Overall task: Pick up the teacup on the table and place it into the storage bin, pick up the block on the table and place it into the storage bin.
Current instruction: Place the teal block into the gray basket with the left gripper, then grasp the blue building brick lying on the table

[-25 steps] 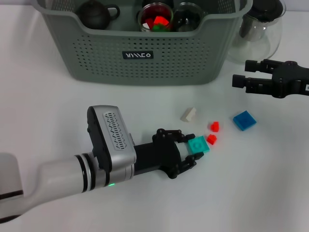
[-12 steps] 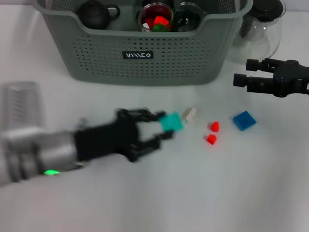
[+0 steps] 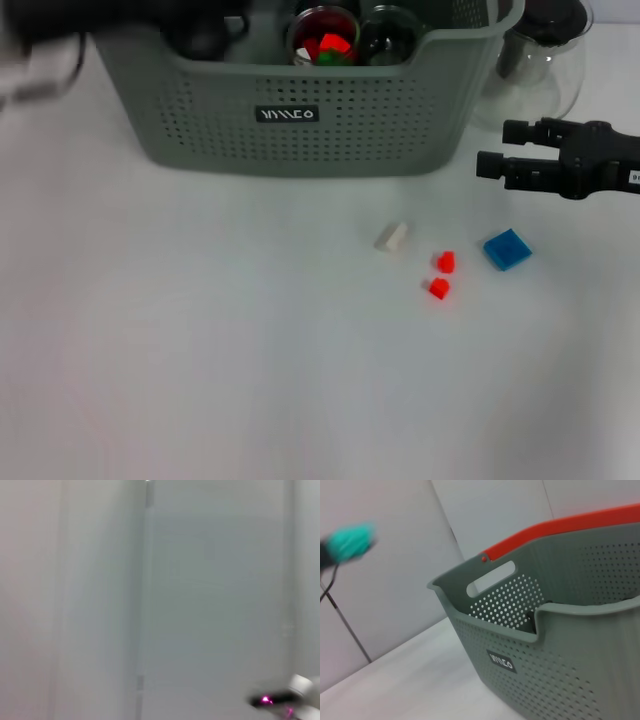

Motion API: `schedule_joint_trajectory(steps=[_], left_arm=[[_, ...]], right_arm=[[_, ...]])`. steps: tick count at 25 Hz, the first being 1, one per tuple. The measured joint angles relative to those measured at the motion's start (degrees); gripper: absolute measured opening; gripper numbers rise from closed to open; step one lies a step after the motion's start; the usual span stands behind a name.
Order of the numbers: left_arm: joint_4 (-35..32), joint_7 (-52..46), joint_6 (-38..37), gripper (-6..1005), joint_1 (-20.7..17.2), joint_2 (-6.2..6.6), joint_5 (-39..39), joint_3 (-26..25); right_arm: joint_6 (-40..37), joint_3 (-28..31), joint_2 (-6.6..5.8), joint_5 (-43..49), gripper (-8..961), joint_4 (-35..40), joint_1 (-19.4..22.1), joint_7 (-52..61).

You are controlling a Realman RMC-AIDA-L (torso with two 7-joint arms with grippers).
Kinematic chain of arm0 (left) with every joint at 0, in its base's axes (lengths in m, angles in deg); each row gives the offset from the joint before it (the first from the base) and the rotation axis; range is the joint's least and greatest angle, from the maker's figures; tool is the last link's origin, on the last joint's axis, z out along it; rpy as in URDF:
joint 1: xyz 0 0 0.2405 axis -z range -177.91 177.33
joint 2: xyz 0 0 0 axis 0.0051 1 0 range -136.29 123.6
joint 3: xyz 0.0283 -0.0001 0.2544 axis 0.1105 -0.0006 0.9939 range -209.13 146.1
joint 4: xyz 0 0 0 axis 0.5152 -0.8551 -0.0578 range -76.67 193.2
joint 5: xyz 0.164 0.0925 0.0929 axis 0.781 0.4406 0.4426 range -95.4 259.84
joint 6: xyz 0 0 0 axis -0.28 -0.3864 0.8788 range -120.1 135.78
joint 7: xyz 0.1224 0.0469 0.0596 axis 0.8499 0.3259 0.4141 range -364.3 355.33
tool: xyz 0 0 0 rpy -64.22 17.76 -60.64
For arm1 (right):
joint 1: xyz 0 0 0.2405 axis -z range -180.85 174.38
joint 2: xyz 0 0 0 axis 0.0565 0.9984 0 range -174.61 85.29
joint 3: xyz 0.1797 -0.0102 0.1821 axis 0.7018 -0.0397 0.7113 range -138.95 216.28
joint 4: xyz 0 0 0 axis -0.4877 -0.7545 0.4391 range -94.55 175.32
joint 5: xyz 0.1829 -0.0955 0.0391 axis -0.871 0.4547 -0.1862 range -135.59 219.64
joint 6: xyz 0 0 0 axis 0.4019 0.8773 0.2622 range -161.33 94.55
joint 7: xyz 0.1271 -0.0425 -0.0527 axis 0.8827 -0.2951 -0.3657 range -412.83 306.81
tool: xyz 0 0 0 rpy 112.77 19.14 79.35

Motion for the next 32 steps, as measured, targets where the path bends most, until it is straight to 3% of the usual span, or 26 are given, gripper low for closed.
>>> schedule_joint_trajectory(steps=[3, 7, 9, 11, 14, 18, 20, 23, 26, 29, 32], left_arm=[[-4.3, -13.6, 13.6, 414, 6.1, 1.32, 4.8, 6.2], [-2.0, -31.9, 31.8, 415, 14.3, 6.51, 18.4, 22.3], [2.3, -38.8, 37.1, 415, 18.6, 7.82, 25.7, 27.4], [6.0, -42.8, 39.5, 415, 21.9, 7.76, 31.6, 29.1], [11.4, -47.4, 43.2, 415, 26.5, 6.33, 41.6, 29.7], [13.3, -48.7, 45.6, 416, 28.3, 4.03, 48.1, 29.8], [12.8, -48.8, 45.6, 416, 28.4, 3.48, 48.6, 29.3], [9.6, -48.5, 44.3, 448, 27.3, 2.98, 47.3, 26.6], [-0.3, -45.9, 40.2, 542, 22.1, 1.69, 41.0, 23.0], [-12.3, -37.3, 32.1, 608, 12.0, 0.49, 25.5, 18.8], [-16.2, -22.0, 19.7, 618, 0.4, 0.20, 2.3, 14.4]], right_arm=[[0.0, 0.0, 0.08, 0.0, 857, 0.0, -0.2, 0.0], [0.0, 0.0, 0.10, 0.0, 857, 0.0, -0.2, -0.1], [0.1, 0.0, 0.10, 0.0, 857, 0.0, -0.3, -0.1], [0.1, -0.1, 0.13, 0.0, 857, 0.0, -0.4, -0.1], [0.1, -0.1, 0.18, 0.0, 857, -0.1, -0.5, -0.2], [0.2, 0.0, 0.19, 0.0, 857, -0.1, -0.6, -0.2], [0.3, 0.0, 0.19, 0.0, 857, -0.1, -0.6, -0.2], [0.4, 0.0, 0.19, 0.0, 856, -0.1, -0.6, -0.2], [0.6, 0.0, 0.19, 0.0, 856, -0.1, -0.6, -0.2], [0.7, 0.1, 0.18, 0.0, 856, -0.1, -0.6, -0.2], [0.8, 0.1, 0.19, 0.0, 856, -0.1, -0.4, -0.3]])
